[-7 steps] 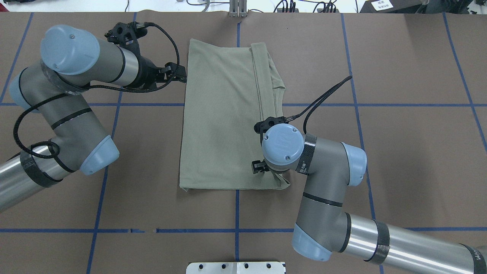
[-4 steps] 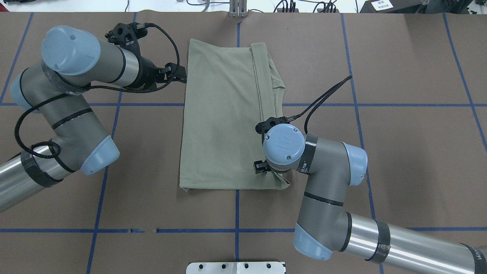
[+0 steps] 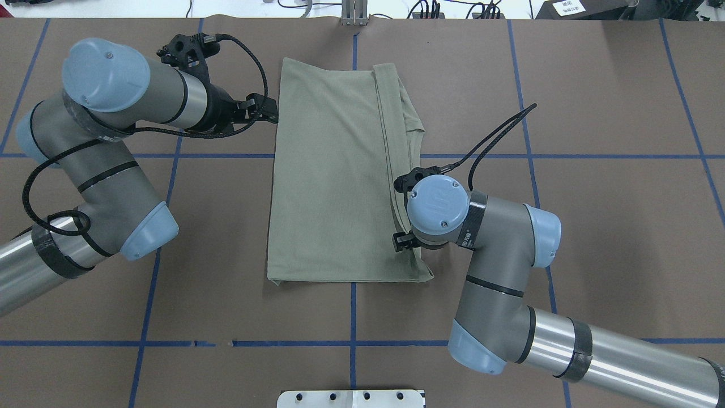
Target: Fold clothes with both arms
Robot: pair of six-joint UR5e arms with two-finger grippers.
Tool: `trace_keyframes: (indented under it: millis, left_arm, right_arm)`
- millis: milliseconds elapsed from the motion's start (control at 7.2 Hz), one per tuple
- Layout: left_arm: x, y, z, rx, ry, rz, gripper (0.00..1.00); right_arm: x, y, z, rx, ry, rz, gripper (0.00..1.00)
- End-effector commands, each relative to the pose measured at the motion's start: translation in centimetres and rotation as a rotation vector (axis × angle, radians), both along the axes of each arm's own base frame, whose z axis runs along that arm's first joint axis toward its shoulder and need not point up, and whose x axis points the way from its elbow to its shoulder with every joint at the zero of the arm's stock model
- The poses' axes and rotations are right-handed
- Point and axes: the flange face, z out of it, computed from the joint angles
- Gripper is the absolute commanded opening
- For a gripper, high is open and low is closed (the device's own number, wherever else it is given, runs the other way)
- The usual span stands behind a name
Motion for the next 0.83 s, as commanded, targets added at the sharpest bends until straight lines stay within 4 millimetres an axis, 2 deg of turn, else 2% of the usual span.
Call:
trace_keyframes:
  millis: [0, 139, 278, 556, 695]
  left_arm:
    - [0.1, 0.2, -0.6, 0.001, 0.01, 0.002, 1.0]
    - [0.1, 0.2, -0.6, 0.001, 0.01, 0.002, 1.0]
    - [0.1, 0.2, -0.9, 0.004, 0.013, 0.002, 1.0]
    - [0.1, 0.2, -0.9, 0.005, 0.012, 0.002, 1.0]
    - [0.1, 0.2, -0.9, 0.005, 0.012, 0.002, 1.0]
  right_arm:
    - [1.9, -1.3, 2.5, 0.011, 0.035, -0.009, 1.0]
    - [3.5, -2.3, 2.9, 0.018, 0.036, -0.006, 1.0]
    - [4.3, -2.7, 3.7, 0.019, 0.044, -0.003, 1.0]
    - [6.0, -5.0, 2.2, 0.003, 0.004, 0.012, 1.0]
    - [6.9, -7.1, 0.1, 0.019, -0.017, 0.034, 1.0]
